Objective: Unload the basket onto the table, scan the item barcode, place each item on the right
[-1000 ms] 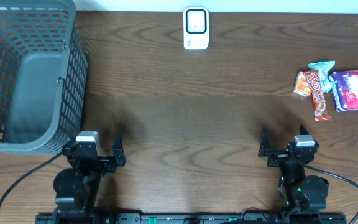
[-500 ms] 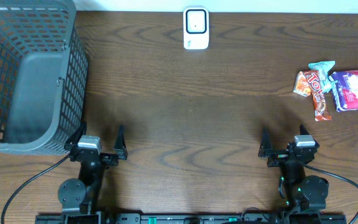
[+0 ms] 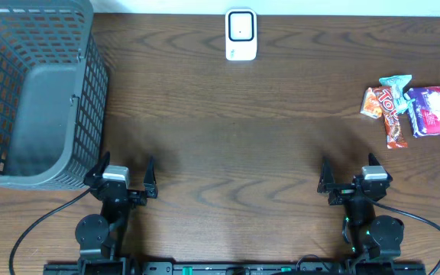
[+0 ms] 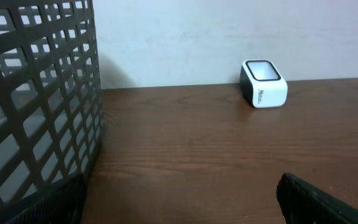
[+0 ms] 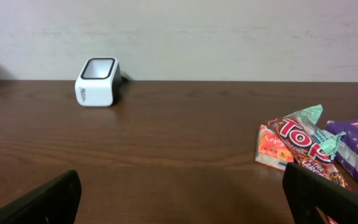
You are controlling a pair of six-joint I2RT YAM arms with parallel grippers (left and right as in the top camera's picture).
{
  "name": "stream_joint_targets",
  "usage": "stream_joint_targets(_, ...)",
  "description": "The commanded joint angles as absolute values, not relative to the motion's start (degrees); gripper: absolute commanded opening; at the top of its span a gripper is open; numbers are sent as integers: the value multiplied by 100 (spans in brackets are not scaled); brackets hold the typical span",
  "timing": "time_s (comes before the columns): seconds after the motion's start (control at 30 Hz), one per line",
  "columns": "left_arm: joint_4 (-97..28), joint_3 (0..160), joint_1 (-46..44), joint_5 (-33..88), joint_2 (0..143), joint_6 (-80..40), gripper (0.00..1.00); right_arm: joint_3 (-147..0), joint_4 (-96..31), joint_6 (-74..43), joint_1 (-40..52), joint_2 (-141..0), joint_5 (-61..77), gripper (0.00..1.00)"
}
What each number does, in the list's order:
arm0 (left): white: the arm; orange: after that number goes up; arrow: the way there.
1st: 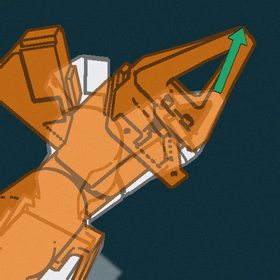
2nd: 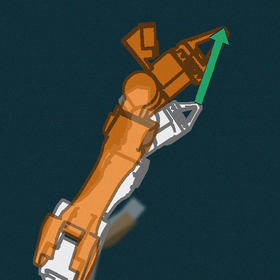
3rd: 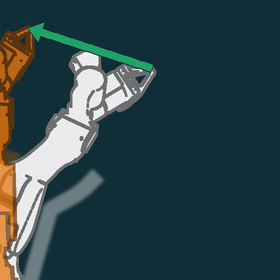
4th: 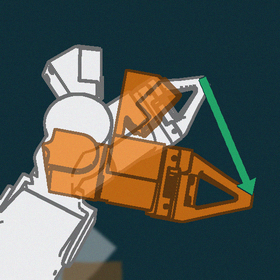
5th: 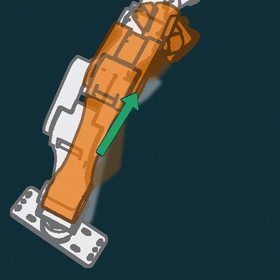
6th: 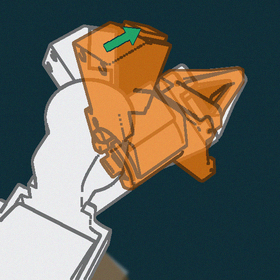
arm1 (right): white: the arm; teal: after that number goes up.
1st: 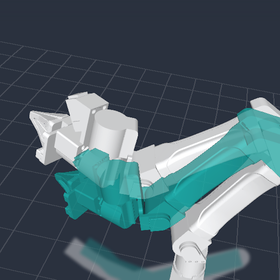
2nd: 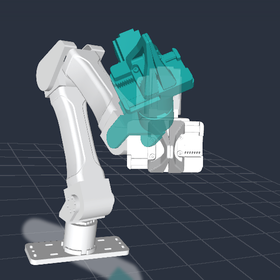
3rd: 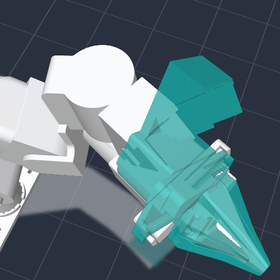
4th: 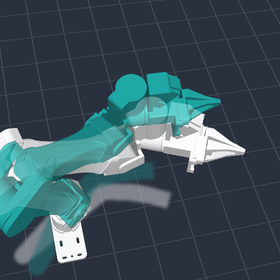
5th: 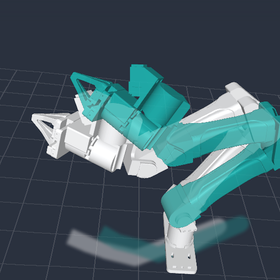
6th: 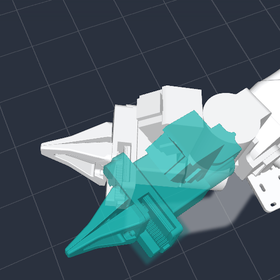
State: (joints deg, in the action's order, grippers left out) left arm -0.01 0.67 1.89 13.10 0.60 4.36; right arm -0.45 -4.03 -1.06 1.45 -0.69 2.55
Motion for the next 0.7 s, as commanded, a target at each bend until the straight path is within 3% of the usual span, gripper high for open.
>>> stream_joint_targets(0.0,-303,23,224,1251,8,510,98,-32,-425,-185,132,-32,202,99)
stream_joint_targets(0.2,-362,21,224,762,8,145,98,-32,-425,-185,132,-32,202,99)
stream_joint_targets(0.67,-368,23,224,834,8,204,98,-32,-425,-185,132,-32,202,99)
